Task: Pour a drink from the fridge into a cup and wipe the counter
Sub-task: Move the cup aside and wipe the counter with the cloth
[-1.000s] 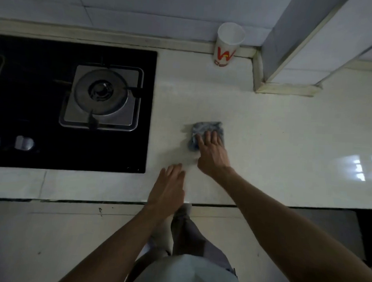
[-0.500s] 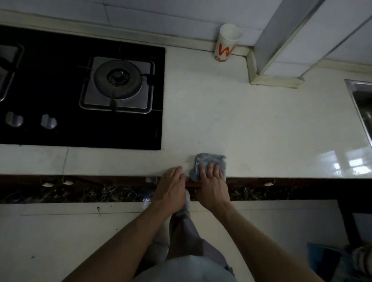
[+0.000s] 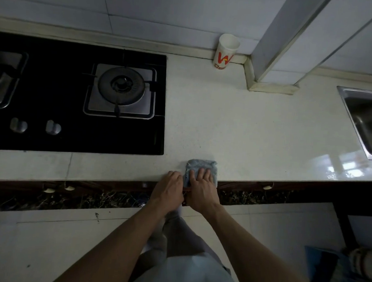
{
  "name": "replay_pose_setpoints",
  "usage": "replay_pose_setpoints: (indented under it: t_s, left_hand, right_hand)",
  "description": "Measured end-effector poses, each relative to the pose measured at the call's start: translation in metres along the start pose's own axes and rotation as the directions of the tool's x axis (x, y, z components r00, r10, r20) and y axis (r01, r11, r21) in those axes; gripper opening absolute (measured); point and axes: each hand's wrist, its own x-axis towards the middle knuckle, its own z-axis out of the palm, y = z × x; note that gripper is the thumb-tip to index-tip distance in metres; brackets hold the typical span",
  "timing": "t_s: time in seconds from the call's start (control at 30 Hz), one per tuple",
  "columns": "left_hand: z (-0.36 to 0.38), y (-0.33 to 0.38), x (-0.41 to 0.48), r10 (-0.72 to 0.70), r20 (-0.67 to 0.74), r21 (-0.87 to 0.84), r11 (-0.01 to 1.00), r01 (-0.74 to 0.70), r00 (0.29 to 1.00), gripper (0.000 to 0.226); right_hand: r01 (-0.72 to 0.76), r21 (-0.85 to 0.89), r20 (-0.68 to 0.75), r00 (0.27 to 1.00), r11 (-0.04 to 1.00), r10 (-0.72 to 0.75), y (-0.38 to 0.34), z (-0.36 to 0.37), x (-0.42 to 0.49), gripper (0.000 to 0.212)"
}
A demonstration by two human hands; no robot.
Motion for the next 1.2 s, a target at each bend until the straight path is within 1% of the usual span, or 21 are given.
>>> replay_pose_setpoints:
  t_s: [0.07,0.2,0.27,0.33,0.47,0.57,0.63,0.73,0.8,0.9,0.93,1.0,1.1,1.2]
  left_hand:
    - [-0.005,0.002,0.007,-0.027,0.005,-0.005,1.000,0.027,1.000,0.033]
    - [-0.019,0.006,0.028,-0.050,-0.014,-0.026,0.998,0.050,0.999,0.032]
    - [-0.027,0.006,0.042,-0.051,-0.023,-0.030,0.998,0.050,0.998,0.034]
    - [-0.034,0.005,0.058,-0.039,-0.024,-0.021,0.999,0.038,0.999,0.040]
    - [-0.047,0.004,0.100,0.023,0.008,0.079,0.997,-0.023,1.000,0.054]
    - [-0.055,0.000,0.133,0.001,0.019,0.214,0.977,-0.005,1.000,0.065]
    - [-0.064,-0.001,0.151,-0.038,0.024,0.231,0.972,0.031,0.999,0.067]
    - [-0.077,-0.001,0.175,-0.017,-0.010,0.217,0.976,0.018,1.000,0.066]
    - [-0.084,-0.003,0.190,-0.017,-0.030,0.220,0.975,0.023,0.999,0.066]
    - [-0.091,-0.006,0.210,-0.038,-0.021,0.223,0.974,0.042,0.999,0.065]
    - [-0.093,-0.007,0.215,-0.046,-0.015,0.220,0.974,0.048,0.999,0.065]
    - [-0.093,-0.010,0.221,-0.059,0.007,0.214,0.975,0.056,0.998,0.064]
    - [-0.093,-0.013,0.225,-0.058,0.042,0.235,0.971,0.046,0.997,0.062]
    - [-0.099,-0.015,0.229,-0.060,0.064,0.194,0.980,0.047,0.996,0.059]
  right_hand:
    - [0.012,0.000,0.016,1.000,1.000,-0.012,0.004,-0.007,0.011,0.081]
    - [0.041,0.000,0.017,0.999,0.999,-0.041,0.013,-0.029,0.043,0.084]
    - [0.045,-0.012,0.001,0.999,0.999,-0.045,0.017,-0.043,0.064,0.080]
    - [0.059,-0.012,-0.008,0.998,0.998,-0.059,0.022,-0.058,0.088,0.079]
    - [0.074,-0.023,-0.001,0.997,0.997,-0.074,0.029,-0.092,0.143,0.081]
    - [0.090,-0.046,-0.006,0.996,0.995,-0.091,0.034,-0.122,0.190,0.082]
    - [0.098,-0.050,-0.017,0.995,0.994,-0.099,0.038,-0.141,0.225,0.081]
    - [0.103,-0.045,-0.046,0.993,0.994,-0.105,0.042,-0.169,0.274,0.081]
    - [0.093,-0.022,-0.066,0.993,0.995,-0.094,0.044,-0.188,0.299,0.075]
    - [0.098,0.060,-0.139,0.986,0.993,-0.089,0.044,-0.214,0.329,0.054]
    - [0.098,0.088,-0.157,0.984,0.991,-0.083,0.044,-0.219,0.336,0.051]
    - [0.091,0.127,-0.178,0.982,0.988,-0.068,0.044,-0.225,0.348,0.052]
    - [0.086,0.140,-0.213,0.975,0.986,-0.055,0.045,-0.230,0.364,0.052]
    - [0.069,0.138,-0.260,0.965,0.988,-0.031,0.043,-0.233,0.384,0.051]
